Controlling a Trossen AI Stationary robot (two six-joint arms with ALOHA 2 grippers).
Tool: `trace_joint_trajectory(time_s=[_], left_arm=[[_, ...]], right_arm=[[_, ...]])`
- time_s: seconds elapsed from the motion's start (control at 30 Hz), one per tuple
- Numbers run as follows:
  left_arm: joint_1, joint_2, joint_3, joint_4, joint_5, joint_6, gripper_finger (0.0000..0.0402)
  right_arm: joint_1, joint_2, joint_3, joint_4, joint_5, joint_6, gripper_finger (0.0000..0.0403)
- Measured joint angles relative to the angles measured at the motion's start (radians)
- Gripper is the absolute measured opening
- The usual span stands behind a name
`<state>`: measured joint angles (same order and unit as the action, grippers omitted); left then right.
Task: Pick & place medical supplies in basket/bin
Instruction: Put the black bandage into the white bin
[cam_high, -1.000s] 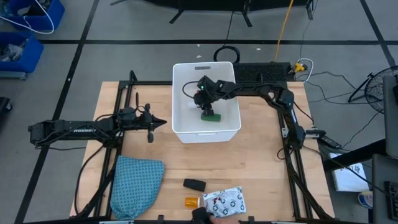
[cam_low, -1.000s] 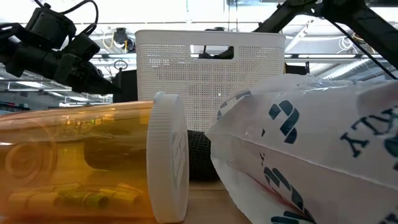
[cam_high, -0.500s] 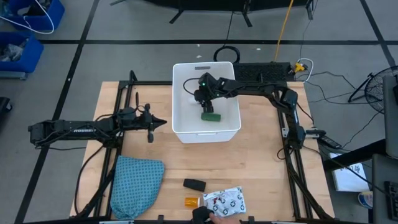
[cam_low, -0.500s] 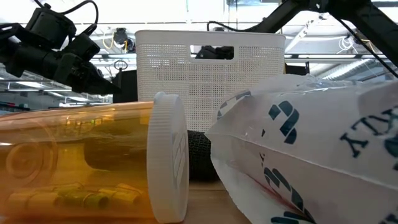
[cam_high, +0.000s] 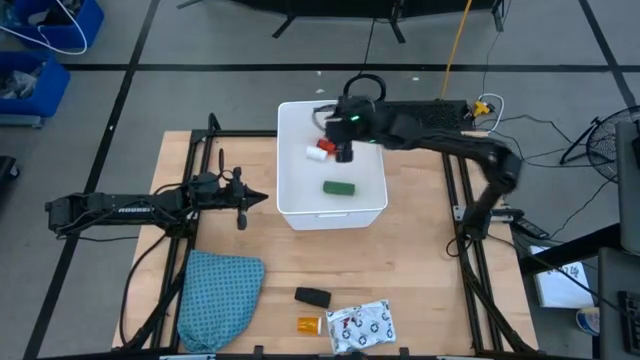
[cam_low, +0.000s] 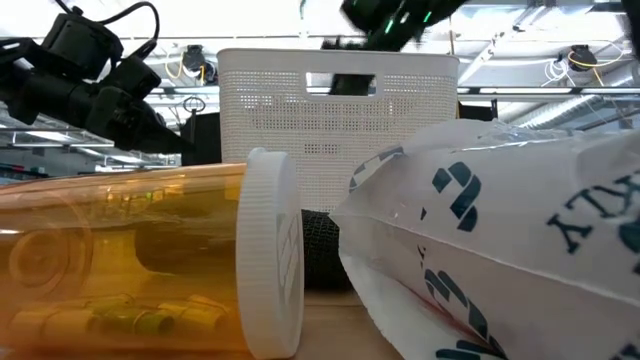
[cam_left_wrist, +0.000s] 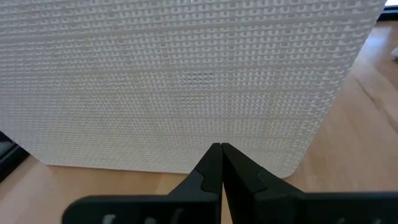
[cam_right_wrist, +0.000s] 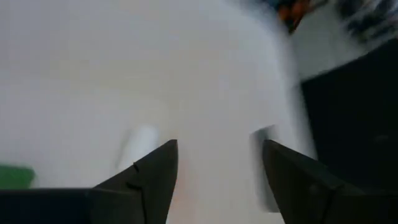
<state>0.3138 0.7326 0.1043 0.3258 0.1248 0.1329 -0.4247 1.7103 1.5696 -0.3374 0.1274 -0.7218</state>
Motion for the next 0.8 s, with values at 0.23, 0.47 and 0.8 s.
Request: trace_joint_trajectory(time_s=[0.23, 0.47, 0.8], left_arm=[[0.000, 0.000, 0.000, -0.011, -0.003, -0.001, 0.0008], [0.000, 0.000, 0.000, -0.011, -0.003, -0.010, 0.0008], [0.000, 0.000, 0.000, -0.010, -0.003, -0.014, 0.0008]], right_arm=[[0.035, -0.345, -0.008, -0.076, -0.304, 0.201, 0.0138], [0.046, -0.633, -0.248, -0.010, -0.419, 0.325, 0.0009], [0.061, -0.936, -0.884, 0.422, -0.383, 0.530, 0.0001]])
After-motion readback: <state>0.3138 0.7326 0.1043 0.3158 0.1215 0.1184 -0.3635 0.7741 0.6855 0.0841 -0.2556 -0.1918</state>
